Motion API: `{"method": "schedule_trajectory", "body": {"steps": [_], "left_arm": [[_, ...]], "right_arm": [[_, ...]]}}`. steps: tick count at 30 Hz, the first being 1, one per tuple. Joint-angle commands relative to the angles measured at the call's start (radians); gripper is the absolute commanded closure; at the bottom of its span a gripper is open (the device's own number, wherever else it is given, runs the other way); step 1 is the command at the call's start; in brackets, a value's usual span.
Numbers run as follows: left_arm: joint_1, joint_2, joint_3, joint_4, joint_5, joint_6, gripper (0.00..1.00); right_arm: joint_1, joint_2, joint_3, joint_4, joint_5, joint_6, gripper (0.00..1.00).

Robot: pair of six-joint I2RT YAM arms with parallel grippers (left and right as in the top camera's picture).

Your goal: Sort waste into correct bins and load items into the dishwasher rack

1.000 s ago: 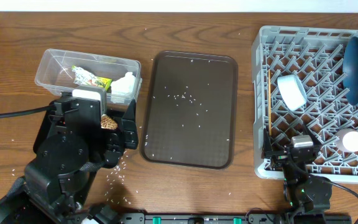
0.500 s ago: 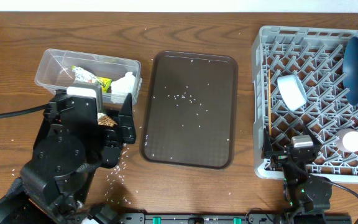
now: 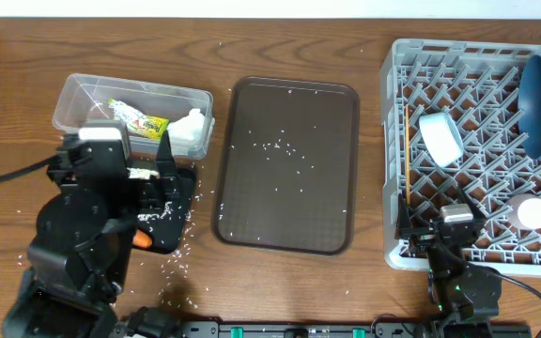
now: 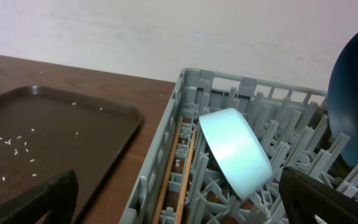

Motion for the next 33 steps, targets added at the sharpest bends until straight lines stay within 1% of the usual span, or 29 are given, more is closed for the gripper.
{"method": "schedule_trajectory", "body": {"steps": [1, 2, 6, 10, 18, 22, 33], "left_arm": [[0.079, -0.104, -0.147, 0.109, 0.238, 0.193, 0.02], [0.095, -0.139, -0.197, 0.150, 0.264, 0.212, 0.02], [0.153, -0.304, -0.409, 0.277, 0.322, 0.214, 0.02], [0.195, -0.476, -0.588, 0.340, 0.356, 0.214, 0.02], [0.209, -0.705, -0.825, 0.429, 0.356, 0.202, 0.02], [0.209, -0.707, -0.909, 0.521, 0.359, 0.176, 0.02], [0.209, -0.706, -1.125, 0.717, 0.359, 0.176, 0.02]], "right_arm": [[-0.014, -0.007, -0.004, 0.000, -0.004, -0.010, 0.01], [-0.014, -0.007, -0.004, 0.000, -0.004, -0.010, 0.01], [-0.014, -0.007, -0.004, 0.000, -0.004, -0.011, 0.01], [-0.014, -0.007, -0.004, 0.000, -0.004, -0.011, 0.01], [-0.014, -0.007, -0.004, 0.000, -0.004, -0.010, 0.01], [-0.014, -0.007, -0.004, 0.000, -0.004, -0.010, 0.01], [-0.014, -0.007, -0.004, 0.000, -0.004, -0.010, 0.01]]}}
